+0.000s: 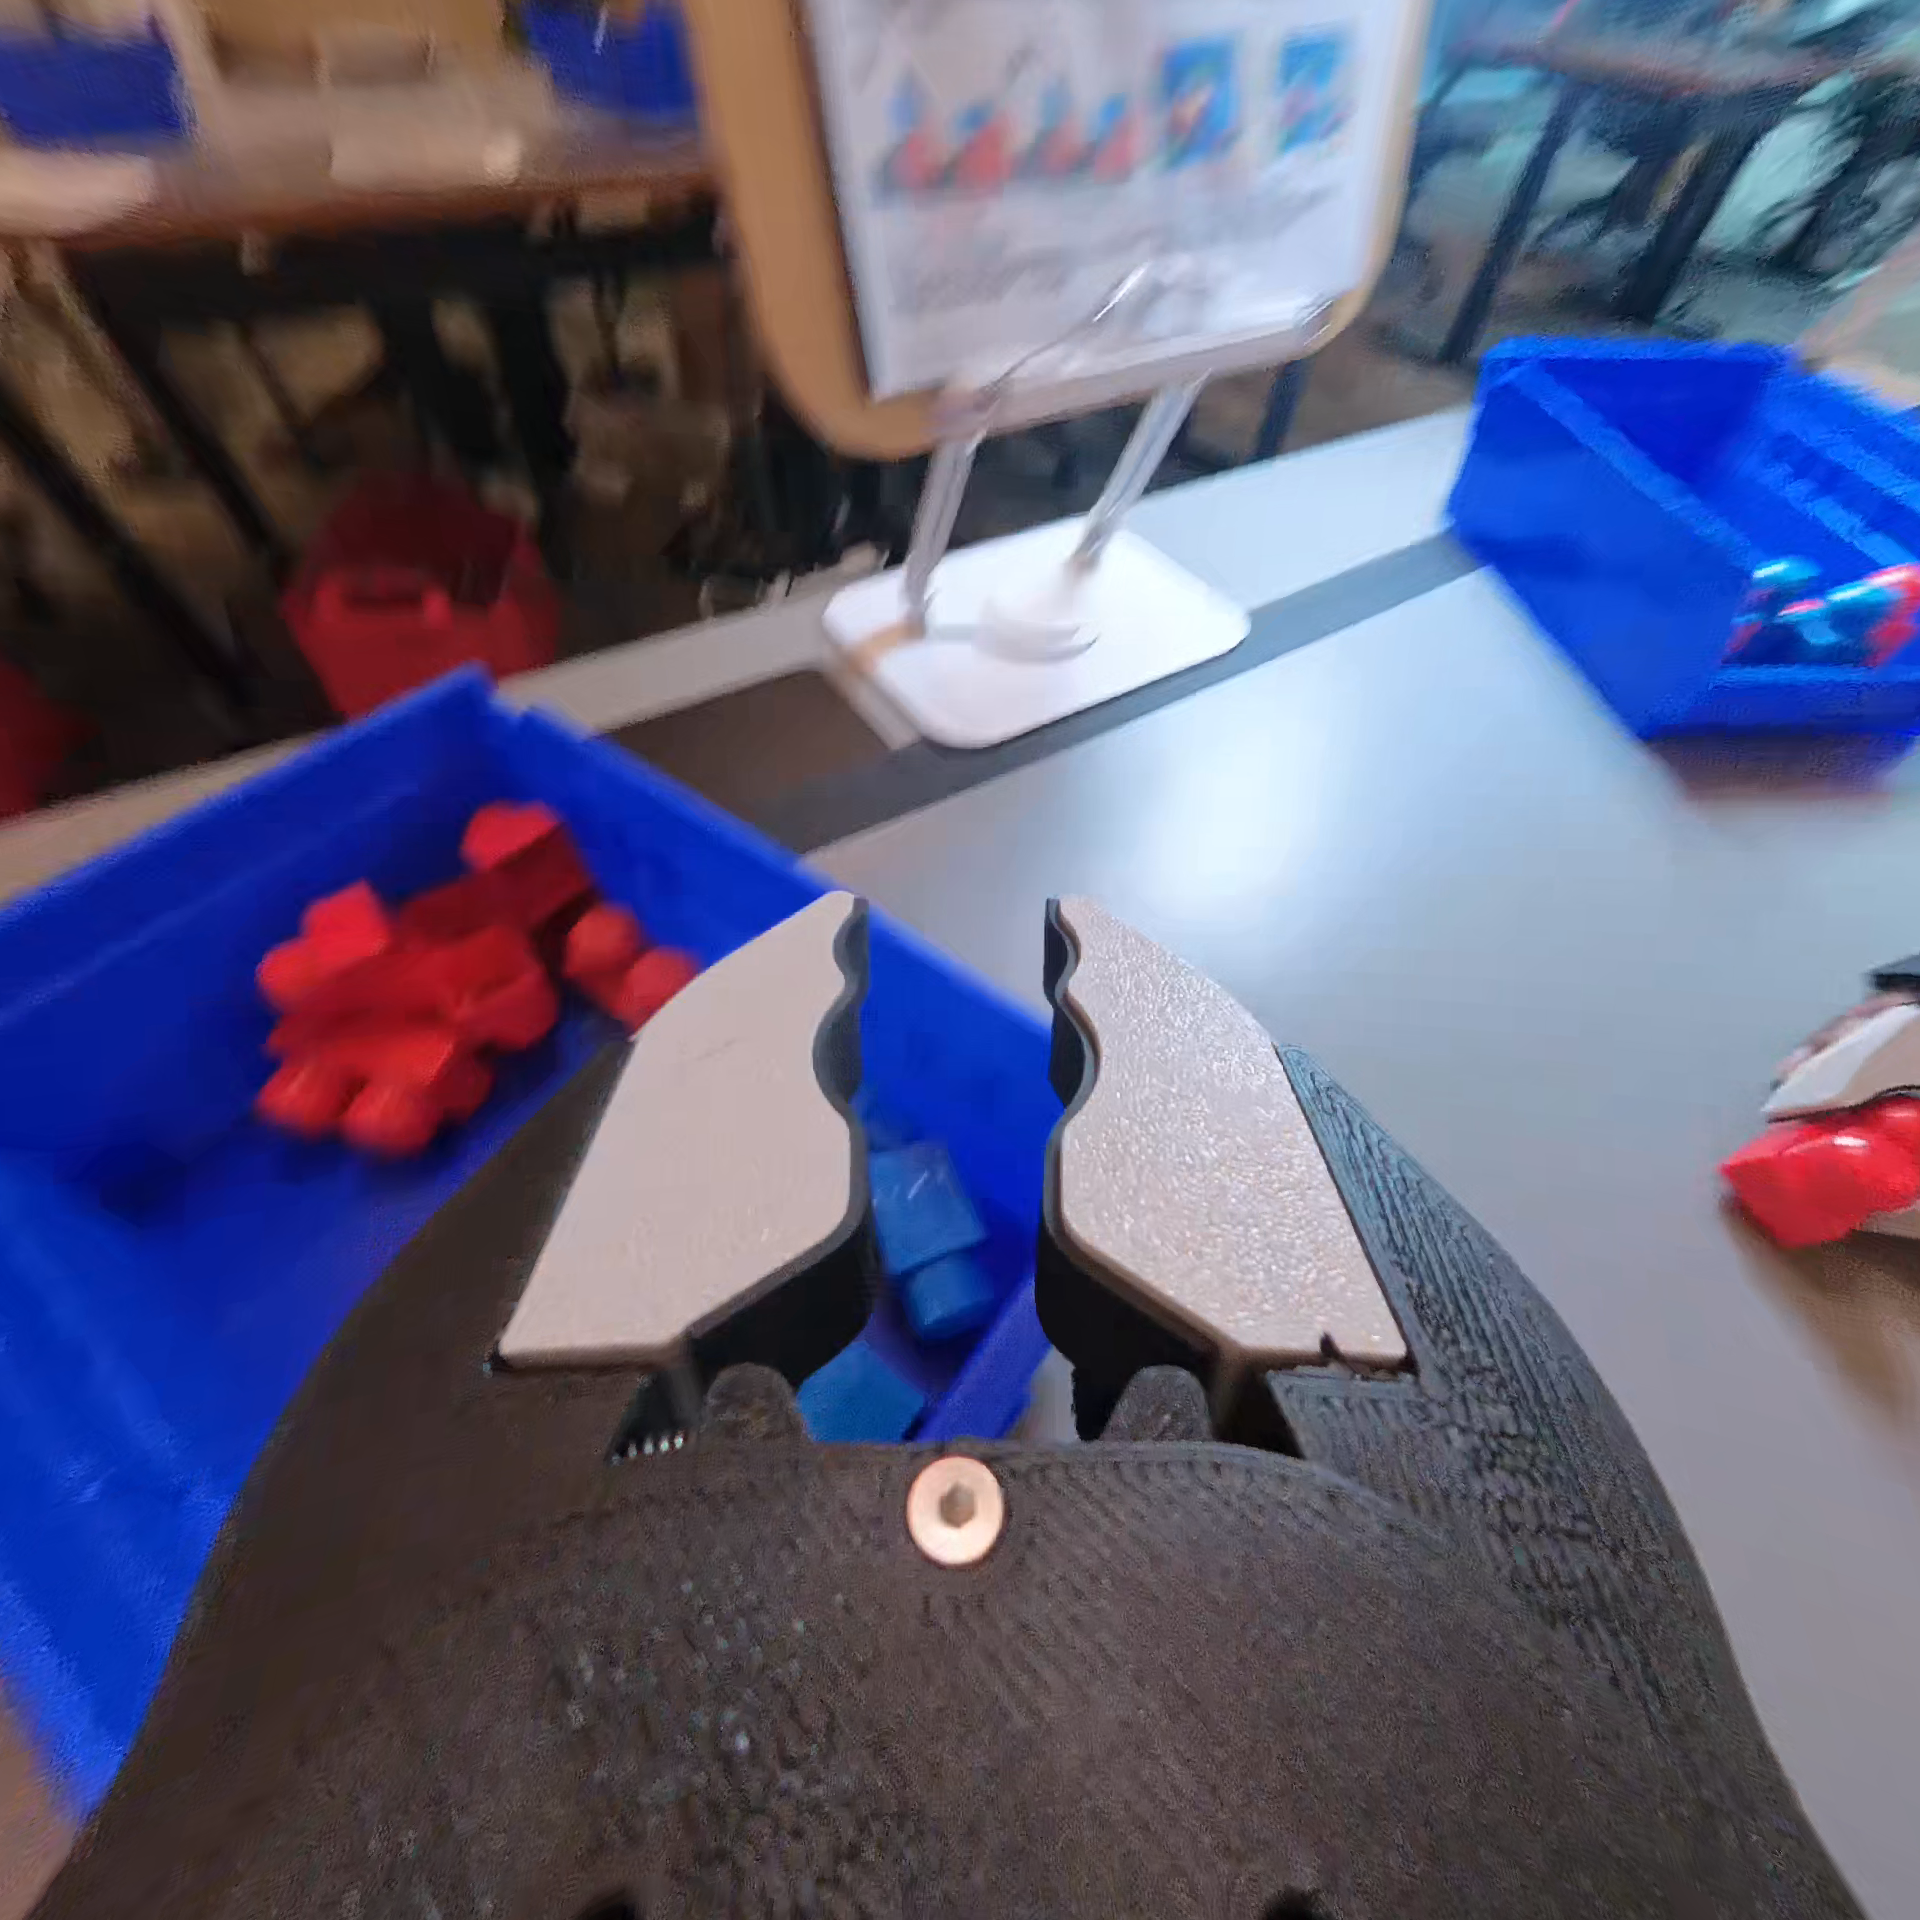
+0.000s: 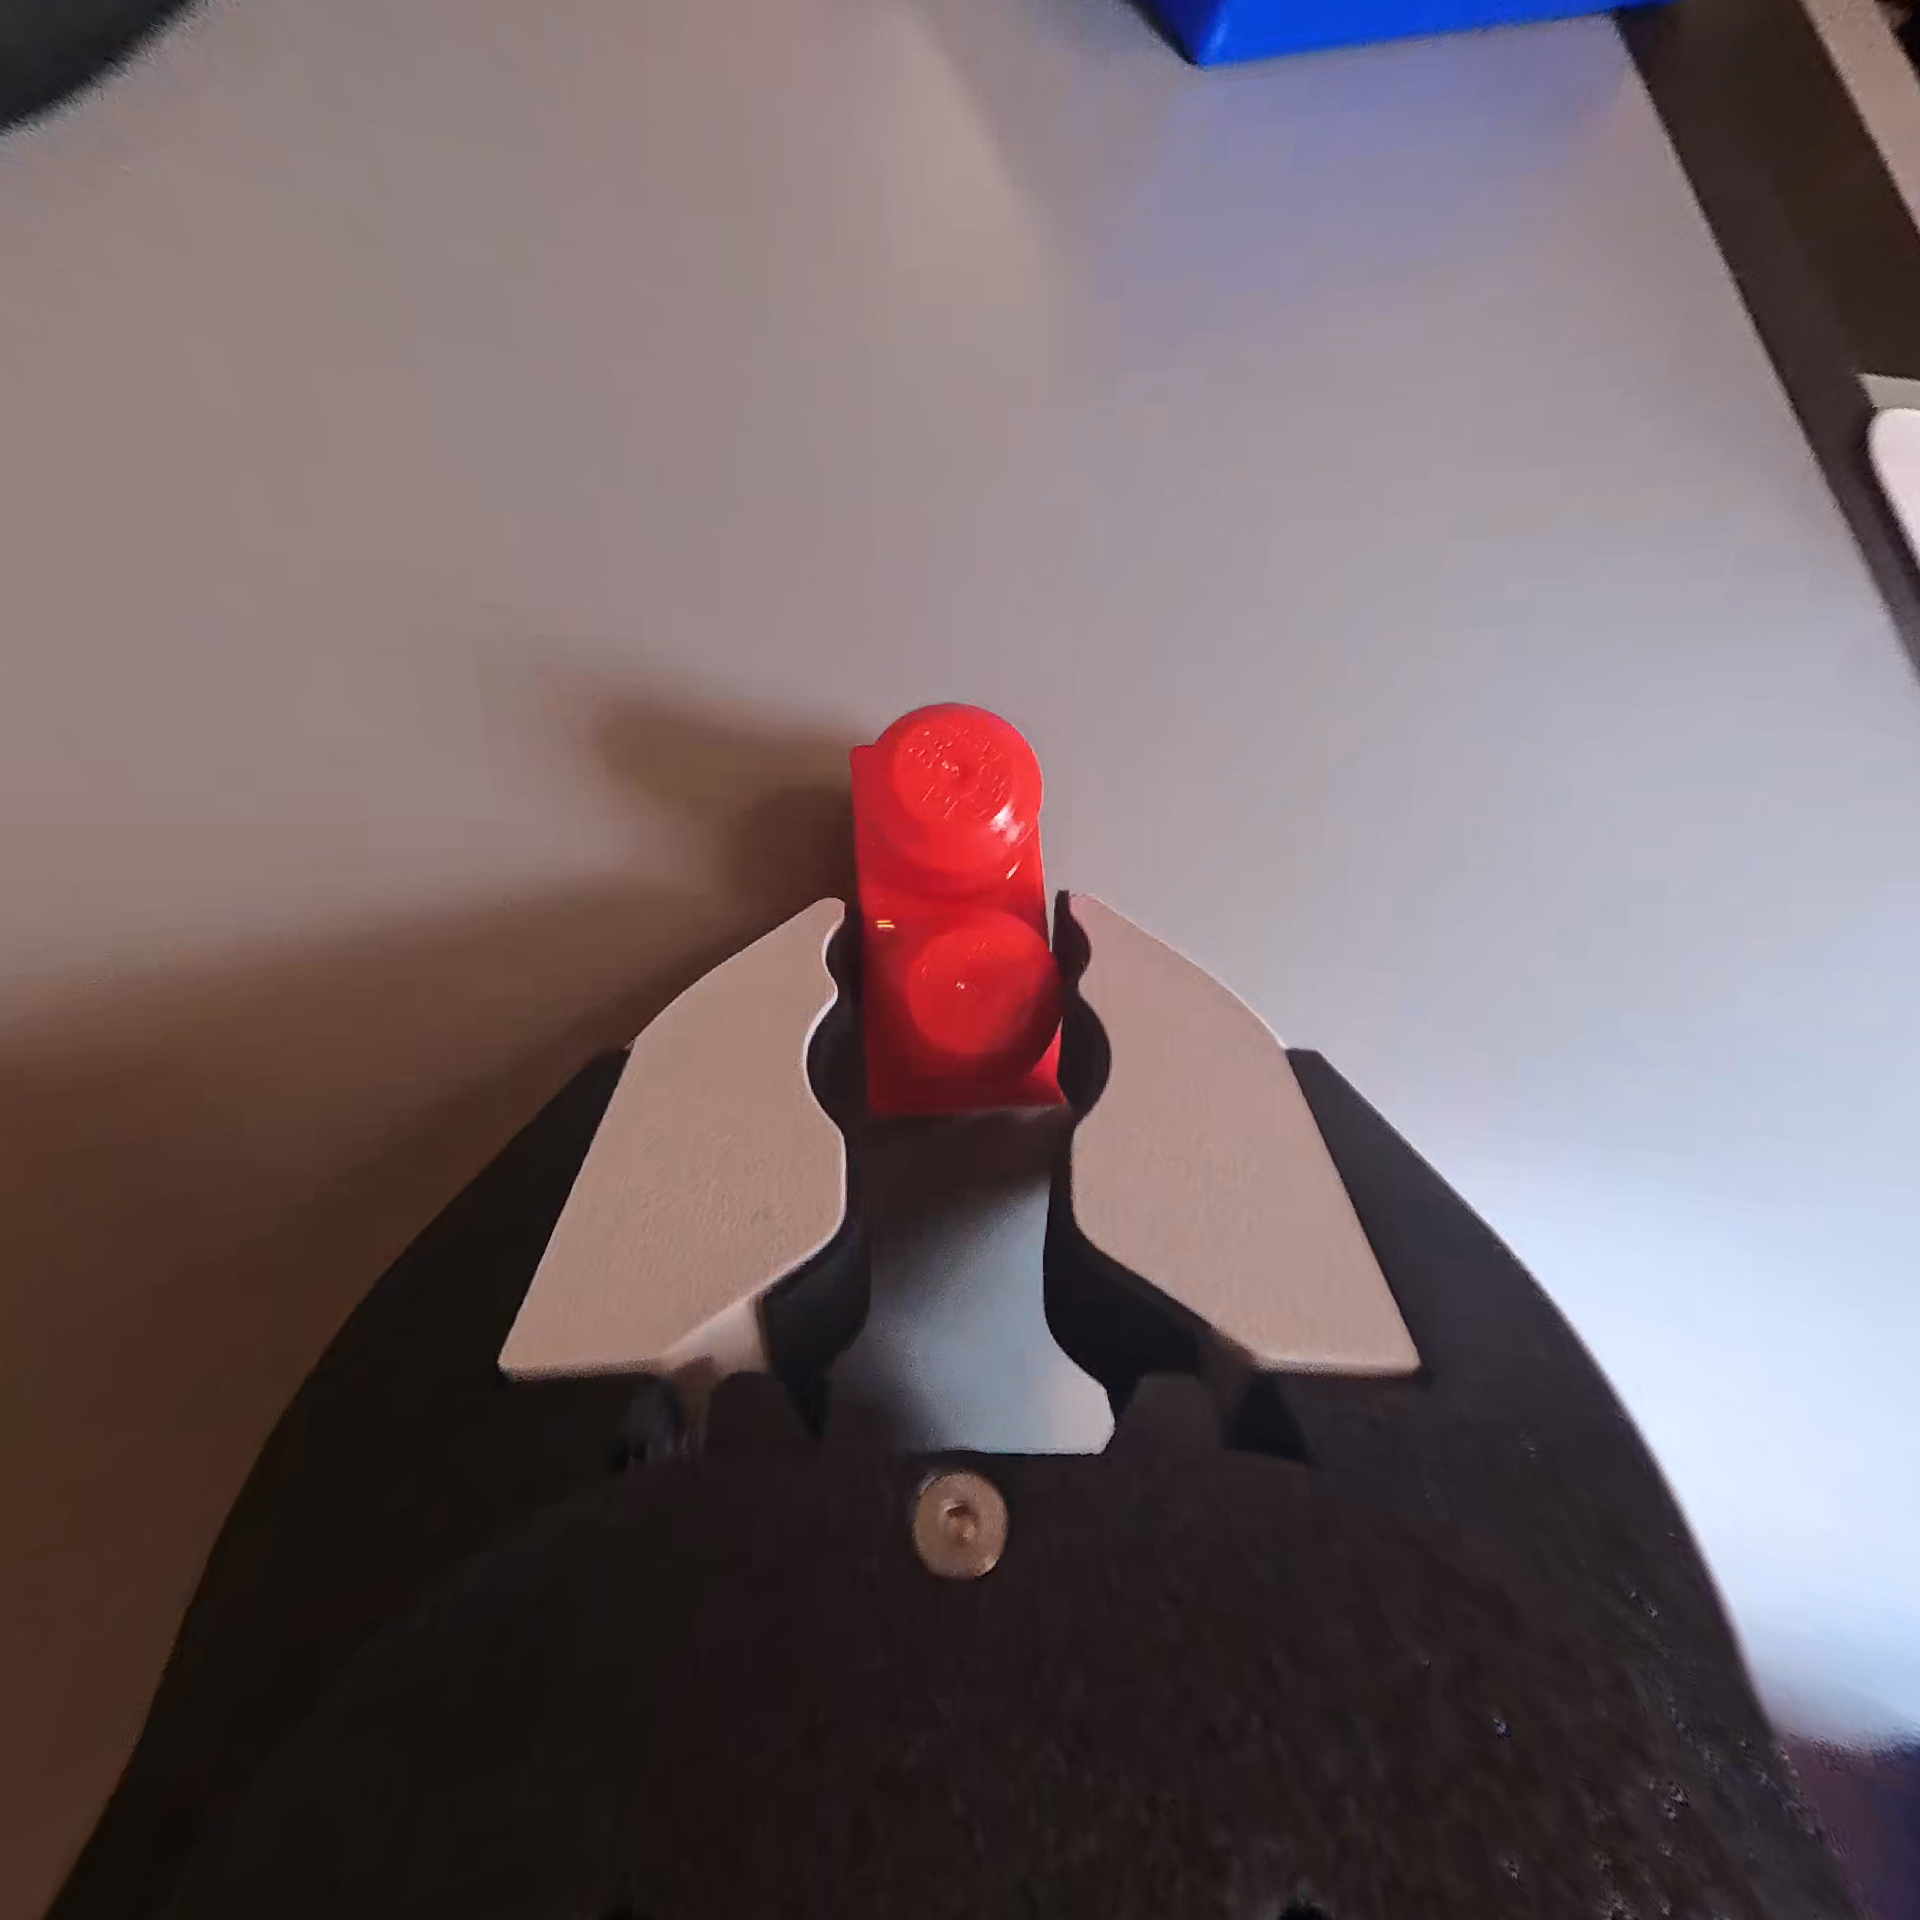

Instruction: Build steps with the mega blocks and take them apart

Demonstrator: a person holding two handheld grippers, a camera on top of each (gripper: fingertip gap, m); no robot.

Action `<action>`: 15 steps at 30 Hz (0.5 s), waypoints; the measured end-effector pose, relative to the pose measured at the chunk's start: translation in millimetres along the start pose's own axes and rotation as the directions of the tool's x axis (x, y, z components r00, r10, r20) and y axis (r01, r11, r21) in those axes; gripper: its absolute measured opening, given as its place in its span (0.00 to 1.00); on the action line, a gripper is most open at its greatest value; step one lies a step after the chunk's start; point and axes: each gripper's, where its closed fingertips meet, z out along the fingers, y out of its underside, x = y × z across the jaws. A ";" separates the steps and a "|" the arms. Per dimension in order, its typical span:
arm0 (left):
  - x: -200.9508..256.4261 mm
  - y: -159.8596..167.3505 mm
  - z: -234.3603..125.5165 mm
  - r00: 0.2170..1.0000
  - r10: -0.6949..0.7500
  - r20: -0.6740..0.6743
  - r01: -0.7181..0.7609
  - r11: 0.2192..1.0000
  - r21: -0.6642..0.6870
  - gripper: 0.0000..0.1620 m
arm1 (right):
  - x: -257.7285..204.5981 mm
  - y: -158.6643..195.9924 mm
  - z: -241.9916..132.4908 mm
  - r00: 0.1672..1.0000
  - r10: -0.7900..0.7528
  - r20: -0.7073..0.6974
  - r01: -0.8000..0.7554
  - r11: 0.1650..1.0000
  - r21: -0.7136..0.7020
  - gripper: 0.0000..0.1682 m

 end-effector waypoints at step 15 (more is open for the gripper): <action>-60.6 153.2 41.6 0.825 0.432 -0.365 -0.535 0.386 -0.752 0.35 | 25.4 -13.3 -19.8 0.985 0.149 -0.089 -0.136 0.981 0.137 0.25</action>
